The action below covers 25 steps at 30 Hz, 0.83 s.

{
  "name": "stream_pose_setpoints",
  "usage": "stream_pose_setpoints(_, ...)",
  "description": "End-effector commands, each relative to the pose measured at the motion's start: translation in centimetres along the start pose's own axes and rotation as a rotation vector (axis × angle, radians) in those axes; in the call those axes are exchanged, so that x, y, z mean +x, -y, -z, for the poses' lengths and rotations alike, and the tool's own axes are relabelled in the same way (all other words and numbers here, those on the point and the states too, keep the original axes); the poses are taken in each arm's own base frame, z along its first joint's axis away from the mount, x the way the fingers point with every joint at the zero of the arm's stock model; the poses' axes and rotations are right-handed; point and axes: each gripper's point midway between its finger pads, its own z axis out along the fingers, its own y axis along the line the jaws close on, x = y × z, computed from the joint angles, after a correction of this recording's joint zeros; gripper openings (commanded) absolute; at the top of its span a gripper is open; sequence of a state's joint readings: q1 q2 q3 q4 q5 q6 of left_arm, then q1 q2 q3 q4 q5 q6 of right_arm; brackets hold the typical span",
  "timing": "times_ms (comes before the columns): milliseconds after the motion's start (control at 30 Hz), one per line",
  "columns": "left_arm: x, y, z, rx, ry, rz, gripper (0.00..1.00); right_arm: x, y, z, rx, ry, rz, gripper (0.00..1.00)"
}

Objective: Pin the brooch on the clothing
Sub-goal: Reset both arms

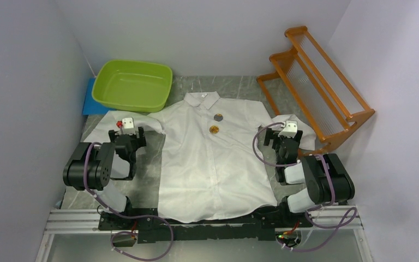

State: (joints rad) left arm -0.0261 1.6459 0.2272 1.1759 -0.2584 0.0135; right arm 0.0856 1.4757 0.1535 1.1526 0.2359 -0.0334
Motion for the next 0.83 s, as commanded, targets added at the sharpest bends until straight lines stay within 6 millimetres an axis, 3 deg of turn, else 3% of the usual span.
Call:
stream_pose_setpoints(0, -2.19, -0.05, -2.06, -0.036, -0.001, 0.064, 0.94, -3.29, 1.48, -1.48, 0.096, 0.096, -0.058, 1.00)
stream_pose_setpoints(133, -1.91, -0.55, -2.38, -0.061, -0.031, 0.079, 0.94, -3.20, 2.23, -1.52, 0.144, 0.091, -0.085, 1.00)
stream_pose_setpoints(800, -2.03, -0.33, -2.69, -0.050, -0.021, 0.076, 0.94, -3.07, 2.16, -1.68, 0.138, 0.079, -0.090, 1.00)
